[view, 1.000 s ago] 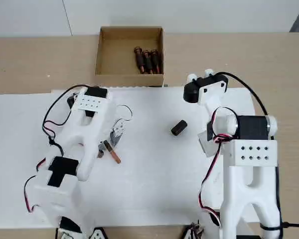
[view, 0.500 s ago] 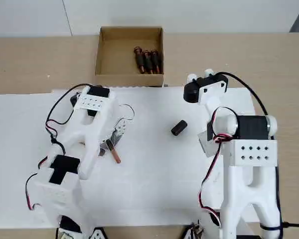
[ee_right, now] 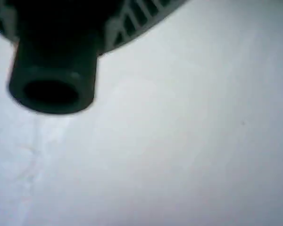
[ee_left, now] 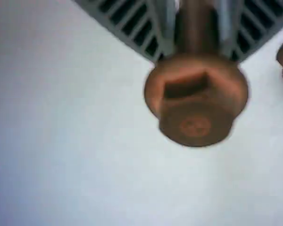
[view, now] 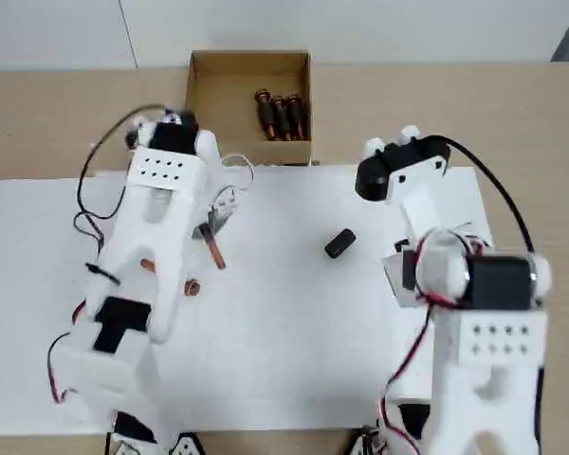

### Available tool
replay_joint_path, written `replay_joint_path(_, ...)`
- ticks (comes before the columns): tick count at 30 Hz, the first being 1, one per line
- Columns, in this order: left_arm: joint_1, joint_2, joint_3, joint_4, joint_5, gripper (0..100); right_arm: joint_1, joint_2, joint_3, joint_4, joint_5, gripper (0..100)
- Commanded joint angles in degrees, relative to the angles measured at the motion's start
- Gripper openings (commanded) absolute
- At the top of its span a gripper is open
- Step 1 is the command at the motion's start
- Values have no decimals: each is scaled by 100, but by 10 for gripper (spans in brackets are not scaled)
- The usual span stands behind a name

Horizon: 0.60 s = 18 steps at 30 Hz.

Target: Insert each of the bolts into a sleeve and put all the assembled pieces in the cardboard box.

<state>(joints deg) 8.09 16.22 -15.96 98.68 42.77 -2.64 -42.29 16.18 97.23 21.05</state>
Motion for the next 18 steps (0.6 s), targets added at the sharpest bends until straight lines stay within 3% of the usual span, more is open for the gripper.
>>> replay_joint_path(1,211,-862,-303,141,-360,5,40,-479,-264,48,-18,4)
replay_joint_path(9,299,-1705,-303,105,-1143,5,57,-1130,-255,40,-26,3)
replay_joint_path(14,290,-2479,-295,-404,-1635,5,57,-1376,-255,-145,-97,3)
replay_joint_path(18,431,-3182,-277,-835,-2075,5,57,-1719,-255,-541,-993,3)
